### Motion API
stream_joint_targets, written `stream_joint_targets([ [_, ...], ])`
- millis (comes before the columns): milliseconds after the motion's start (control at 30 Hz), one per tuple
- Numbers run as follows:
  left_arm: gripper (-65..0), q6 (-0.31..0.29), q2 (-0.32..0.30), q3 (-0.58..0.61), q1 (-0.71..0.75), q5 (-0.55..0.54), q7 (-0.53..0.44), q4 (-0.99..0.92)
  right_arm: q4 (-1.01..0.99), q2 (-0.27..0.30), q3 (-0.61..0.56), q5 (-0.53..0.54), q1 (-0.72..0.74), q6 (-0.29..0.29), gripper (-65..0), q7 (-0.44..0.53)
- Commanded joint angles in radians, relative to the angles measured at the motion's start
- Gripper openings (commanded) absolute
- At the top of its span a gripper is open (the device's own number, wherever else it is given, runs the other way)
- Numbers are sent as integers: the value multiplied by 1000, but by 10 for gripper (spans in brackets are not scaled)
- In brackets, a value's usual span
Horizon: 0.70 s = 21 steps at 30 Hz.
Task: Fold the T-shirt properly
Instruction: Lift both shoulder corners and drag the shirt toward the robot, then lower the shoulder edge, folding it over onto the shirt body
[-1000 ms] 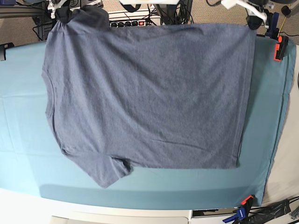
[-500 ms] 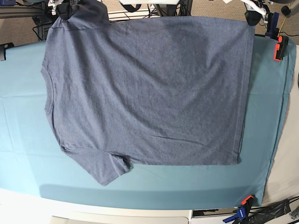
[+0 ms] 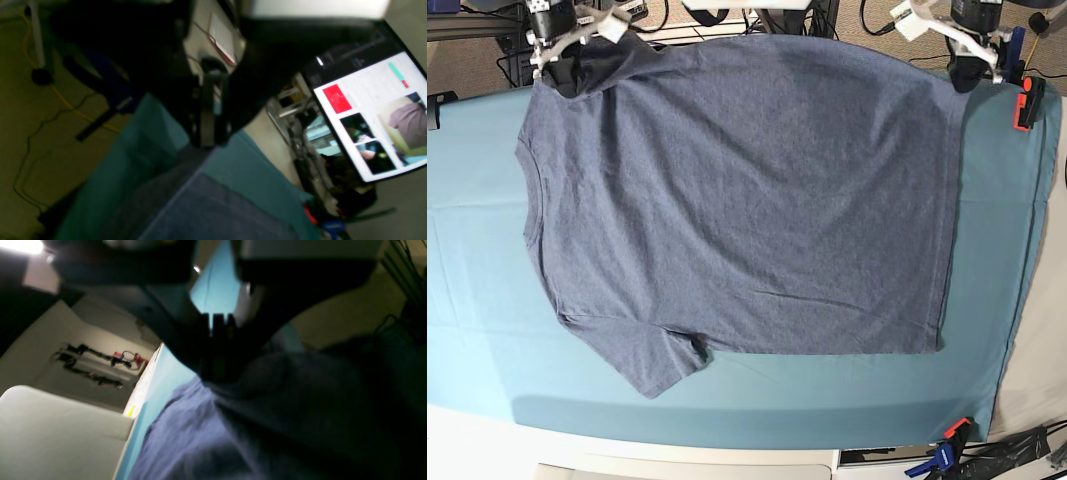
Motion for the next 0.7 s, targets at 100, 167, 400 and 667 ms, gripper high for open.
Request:
stream_joint_targets([
  [100, -650, 17, -14, -3, -50, -46, -8, 16, 13, 9, 5, 54, 81, 17, -650, 7],
  [167, -650, 16, -14, -3, -73, -61, -12, 16, 13, 9, 5, 84, 122, 41, -650, 20],
  [400, -650, 14, -14, -3, -135, -97, -22, 16, 13, 9, 5, 190, 254, 127, -650, 40],
  [667, -650, 14, -14, -76, -148, -154, -50, 14, 13, 8, 6, 228, 309, 133, -650, 29],
])
